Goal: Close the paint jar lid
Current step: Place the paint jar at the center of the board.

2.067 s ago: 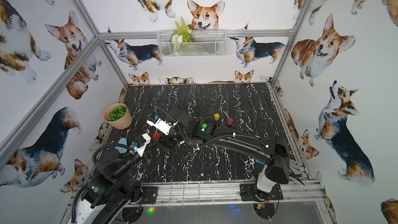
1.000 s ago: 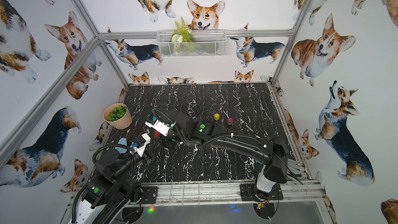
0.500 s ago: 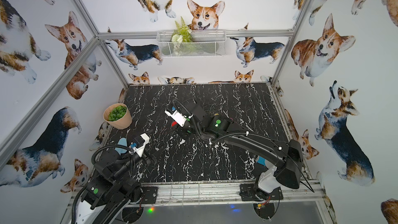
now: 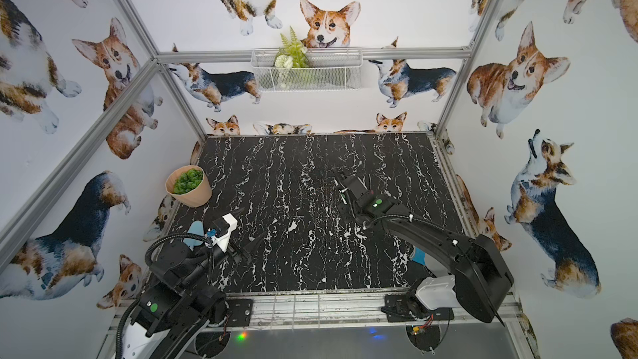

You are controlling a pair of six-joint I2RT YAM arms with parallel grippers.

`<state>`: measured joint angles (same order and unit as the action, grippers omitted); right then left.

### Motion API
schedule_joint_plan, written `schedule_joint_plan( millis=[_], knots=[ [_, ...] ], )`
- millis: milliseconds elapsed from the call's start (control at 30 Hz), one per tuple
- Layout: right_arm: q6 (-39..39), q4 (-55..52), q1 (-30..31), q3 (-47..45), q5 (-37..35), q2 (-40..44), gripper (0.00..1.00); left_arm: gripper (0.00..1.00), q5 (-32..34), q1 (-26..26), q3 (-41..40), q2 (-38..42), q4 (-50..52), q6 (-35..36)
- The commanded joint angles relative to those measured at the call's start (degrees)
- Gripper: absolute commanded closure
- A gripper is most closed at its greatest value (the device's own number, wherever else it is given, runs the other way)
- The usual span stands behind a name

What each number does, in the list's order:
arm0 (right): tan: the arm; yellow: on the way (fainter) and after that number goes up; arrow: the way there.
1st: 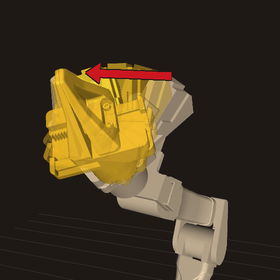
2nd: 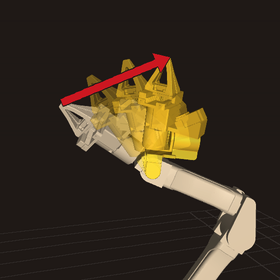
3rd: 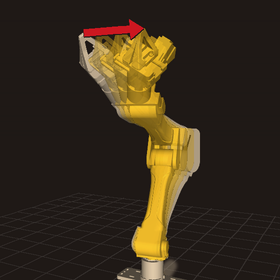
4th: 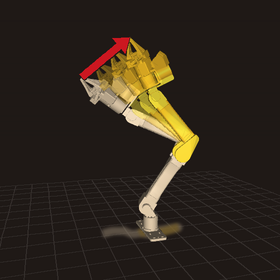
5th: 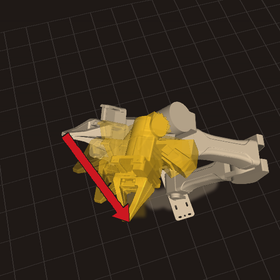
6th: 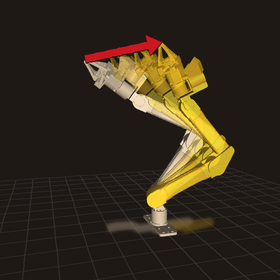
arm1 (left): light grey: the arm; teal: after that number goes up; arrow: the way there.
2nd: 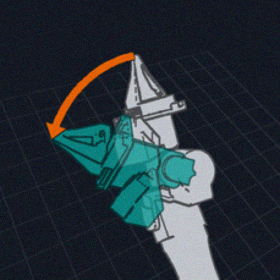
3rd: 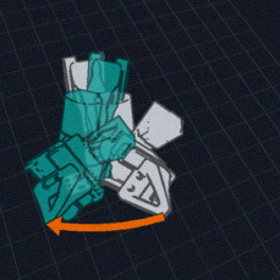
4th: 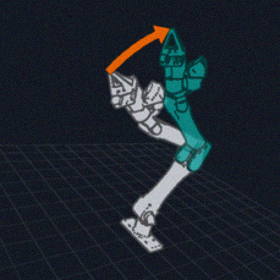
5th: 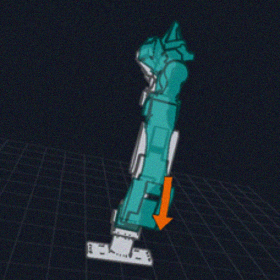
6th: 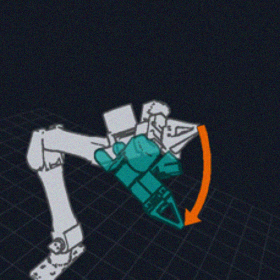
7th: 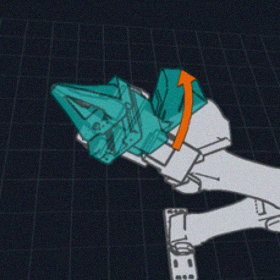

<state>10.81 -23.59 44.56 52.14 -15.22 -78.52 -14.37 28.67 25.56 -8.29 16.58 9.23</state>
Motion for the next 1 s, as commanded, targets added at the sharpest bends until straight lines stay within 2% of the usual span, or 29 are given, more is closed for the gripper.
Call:
schedule_joint_plan(
  millis=[0, 133, 433, 767, 967],
  knots=[
    [4.2, 6.6, -1.5, -2.2, -5.7, -2.8, 0.8, 0.0, 0.2, 0.0, 0.1, -0.3, -1.5, 0.2],
    [6.0, 11.1, -6.8, -2.2, 0.5, -8.5, 0.81, 0.0, -0.1, 0.0, 0.1, -0.5, -1.5, 0.3],
    [4.1, 15.0, -9.0, 2.5, 2.0, -18.1, 0.82, 0.0, 0.2, 0.0, 0.1, -0.3, -1.2, 0.7],
    [5.5, 18.0, -9.0, -1.5, 1.4, -17.0, 0.8, 0.0, 0.0, 0.1, -0.1, -0.4, -1.3, 0.8],
    [6.0, 17.1, -9.0, -1.9, 1.3, -16.6, 0.74, 0.0, -0.1, 0.0, 0.0, -0.2, -1.2, 0.8]
  ],
)
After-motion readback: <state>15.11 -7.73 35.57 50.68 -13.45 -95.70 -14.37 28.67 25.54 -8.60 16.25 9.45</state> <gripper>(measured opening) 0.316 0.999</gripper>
